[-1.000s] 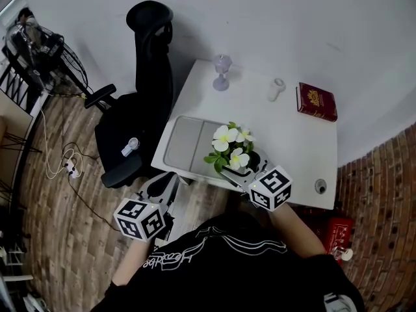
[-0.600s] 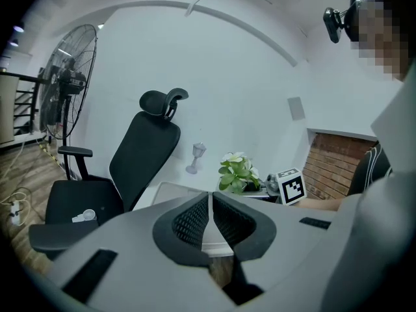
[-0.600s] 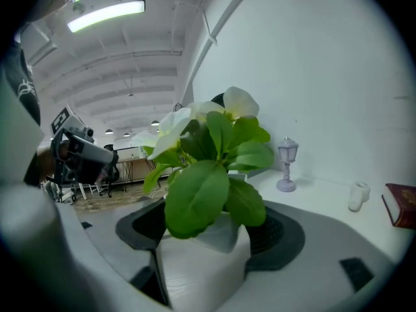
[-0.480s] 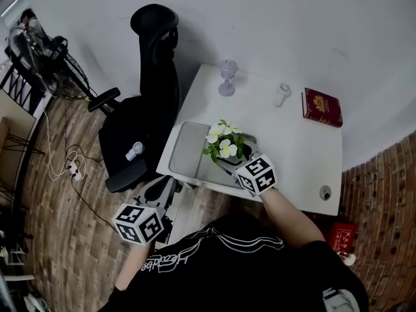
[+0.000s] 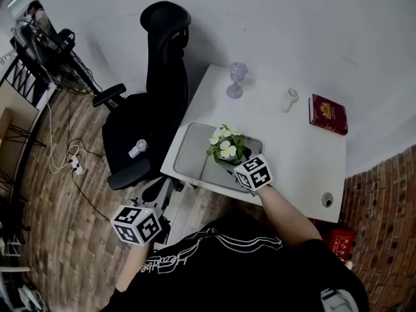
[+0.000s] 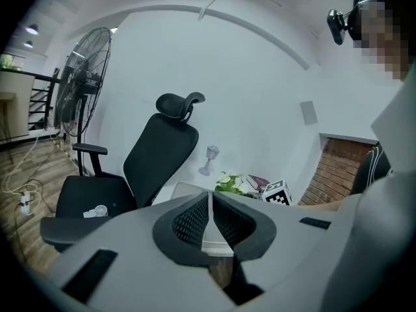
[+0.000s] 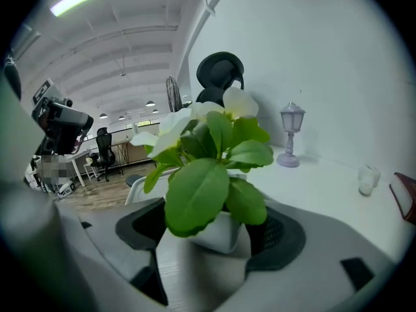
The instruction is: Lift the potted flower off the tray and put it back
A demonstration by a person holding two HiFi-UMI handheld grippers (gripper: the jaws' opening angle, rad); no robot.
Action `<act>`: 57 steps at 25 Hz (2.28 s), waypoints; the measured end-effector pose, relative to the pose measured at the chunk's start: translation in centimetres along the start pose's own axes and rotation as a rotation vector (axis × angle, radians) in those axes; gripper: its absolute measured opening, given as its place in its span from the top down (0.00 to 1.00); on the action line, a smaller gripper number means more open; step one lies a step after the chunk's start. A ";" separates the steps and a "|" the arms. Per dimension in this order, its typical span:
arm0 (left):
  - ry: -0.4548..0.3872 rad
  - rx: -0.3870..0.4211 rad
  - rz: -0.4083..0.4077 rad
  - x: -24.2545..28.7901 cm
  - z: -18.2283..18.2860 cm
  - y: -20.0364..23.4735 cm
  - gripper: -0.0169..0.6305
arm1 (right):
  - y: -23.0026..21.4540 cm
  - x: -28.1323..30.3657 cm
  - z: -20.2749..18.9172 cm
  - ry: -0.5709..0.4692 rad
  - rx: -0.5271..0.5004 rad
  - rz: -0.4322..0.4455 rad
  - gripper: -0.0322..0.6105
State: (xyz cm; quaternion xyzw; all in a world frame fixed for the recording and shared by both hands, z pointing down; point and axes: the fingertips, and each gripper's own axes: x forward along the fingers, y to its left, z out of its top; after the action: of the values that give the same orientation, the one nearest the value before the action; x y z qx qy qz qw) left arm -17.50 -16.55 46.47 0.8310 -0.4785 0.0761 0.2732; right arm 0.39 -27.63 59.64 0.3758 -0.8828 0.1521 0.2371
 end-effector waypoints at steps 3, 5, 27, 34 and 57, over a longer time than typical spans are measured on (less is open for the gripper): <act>-0.001 -0.004 0.002 0.1 0.1 0.0 0.91 | -0.2 0.2 -0.6 0.027 -0.003 -0.001 0.38; 0.001 -0.009 0.004 0.2 -0.1 0.1 0.91 | -0.3 0.3 -0.9 0.039 0.002 -0.001 0.38; 0.005 0.039 -0.087 0.5 -0.2 -3.1 0.91 | 1.8 -7.1 1.5 -0.027 0.163 0.035 0.26; 0.013 0.054 -0.124 -0.4 -0.5 -5.2 0.91 | 6.2 -12.9 5.8 -0.219 0.202 0.156 0.55; 0.070 0.122 -0.287 -0.6 -2.1 -10.5 0.91 | 13.8 -17.9 6.1 -0.288 0.044 0.336 0.95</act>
State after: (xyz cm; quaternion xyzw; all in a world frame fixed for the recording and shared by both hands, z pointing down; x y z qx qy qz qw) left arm -8.79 -10.88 43.98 0.9027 -0.3397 0.0940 0.2469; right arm -0.73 -10.52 43.69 0.2463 -0.9543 0.1534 0.0719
